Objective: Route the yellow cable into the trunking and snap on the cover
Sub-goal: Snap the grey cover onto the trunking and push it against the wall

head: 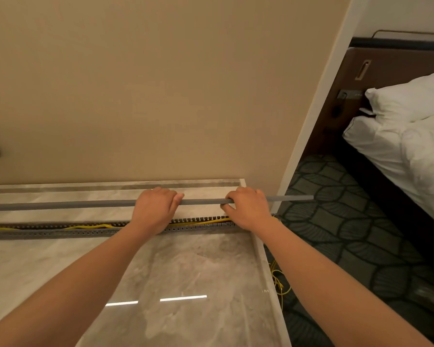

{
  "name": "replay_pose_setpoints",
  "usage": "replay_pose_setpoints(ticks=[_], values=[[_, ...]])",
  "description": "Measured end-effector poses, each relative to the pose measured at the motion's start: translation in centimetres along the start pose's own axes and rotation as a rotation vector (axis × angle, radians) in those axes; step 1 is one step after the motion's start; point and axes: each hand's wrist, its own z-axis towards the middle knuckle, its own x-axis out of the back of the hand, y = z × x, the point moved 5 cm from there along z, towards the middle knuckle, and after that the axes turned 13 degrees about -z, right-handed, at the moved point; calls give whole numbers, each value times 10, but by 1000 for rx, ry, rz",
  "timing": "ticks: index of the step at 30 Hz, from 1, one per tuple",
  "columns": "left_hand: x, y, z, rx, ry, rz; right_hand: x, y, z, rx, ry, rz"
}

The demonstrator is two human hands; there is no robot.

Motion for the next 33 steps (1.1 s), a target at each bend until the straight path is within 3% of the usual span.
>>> replay_pose_setpoints(ticks=[10, 15, 18, 22, 29, 33], values=[[-5, -62, -29, 187, -106, 21, -15, 1, -10, 22, -97, -11], [-26, 6, -14, 31, -206, -167, -24, 7, -16, 19, -139, 78], [-48, 55, -8, -55, -290, -154, -21, 10, -17, 32, -139, 96], [-53, 71, -5, -51, -227, -136, -18, 26, -26, 61, -145, 36], [-51, 63, -2, -45, -102, -113, -10, 64, -32, 21, 18, -31], [-54, 56, -3, -2, -126, -124, -17, 68, -28, 41, -89, 88]])
